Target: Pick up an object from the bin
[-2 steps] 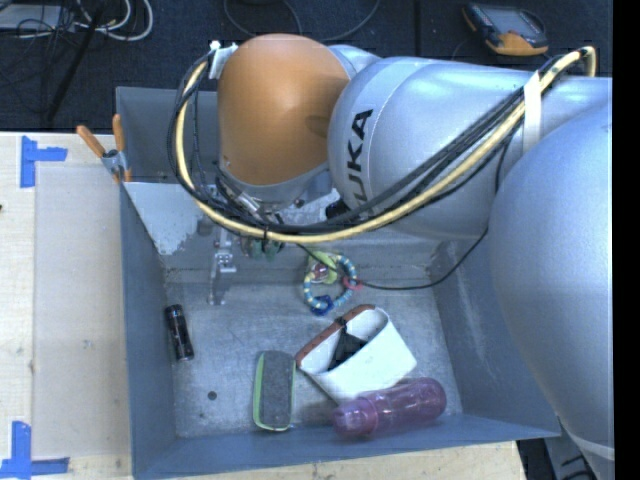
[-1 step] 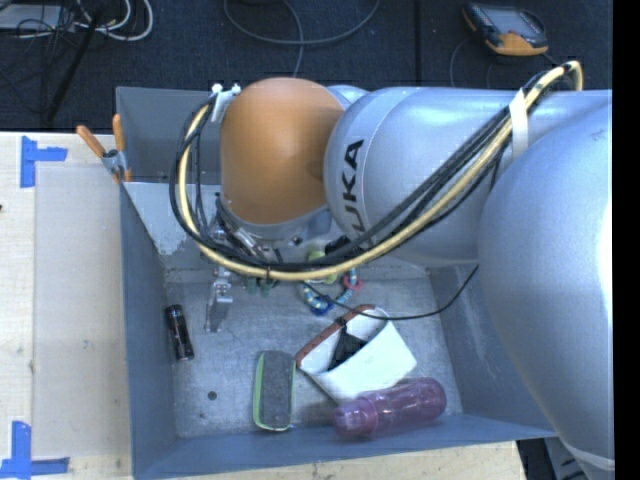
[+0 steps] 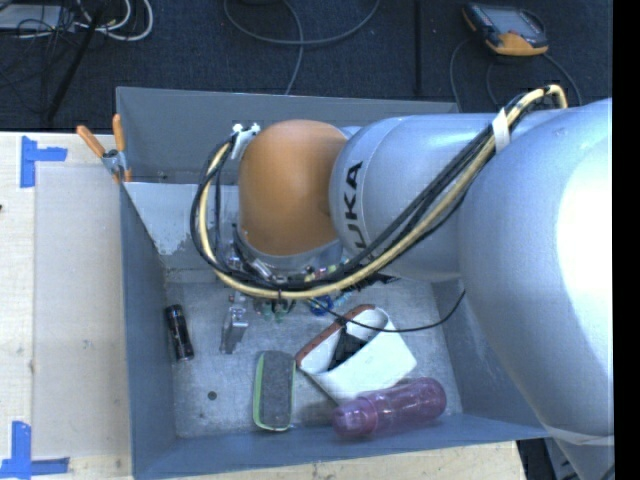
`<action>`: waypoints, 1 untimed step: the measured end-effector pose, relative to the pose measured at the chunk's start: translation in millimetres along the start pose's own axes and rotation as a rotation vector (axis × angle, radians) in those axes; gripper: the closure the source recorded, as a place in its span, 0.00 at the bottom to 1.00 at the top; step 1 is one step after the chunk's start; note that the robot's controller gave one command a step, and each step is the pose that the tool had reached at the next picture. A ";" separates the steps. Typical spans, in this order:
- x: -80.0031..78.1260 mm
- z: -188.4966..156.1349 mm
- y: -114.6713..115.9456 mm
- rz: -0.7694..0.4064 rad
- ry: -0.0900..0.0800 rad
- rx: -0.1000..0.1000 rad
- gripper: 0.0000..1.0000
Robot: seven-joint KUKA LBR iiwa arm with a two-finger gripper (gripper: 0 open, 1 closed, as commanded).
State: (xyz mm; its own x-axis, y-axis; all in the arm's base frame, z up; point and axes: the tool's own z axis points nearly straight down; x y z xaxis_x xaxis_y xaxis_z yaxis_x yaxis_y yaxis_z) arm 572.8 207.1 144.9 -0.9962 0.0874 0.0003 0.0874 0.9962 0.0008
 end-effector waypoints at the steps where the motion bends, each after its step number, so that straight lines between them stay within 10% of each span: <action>1: -8.3 57.2 -3.3 -0.132 -0.005 0.000 0.00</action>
Offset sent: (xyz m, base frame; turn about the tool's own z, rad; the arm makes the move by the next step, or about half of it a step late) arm -0.0361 -0.0086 0.0185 -0.2006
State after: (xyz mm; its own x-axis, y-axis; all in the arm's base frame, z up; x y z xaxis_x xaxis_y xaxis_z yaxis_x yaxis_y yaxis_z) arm 580.7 203.0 87.7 -0.9990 -0.0446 -0.0047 -0.0446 0.9990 0.0001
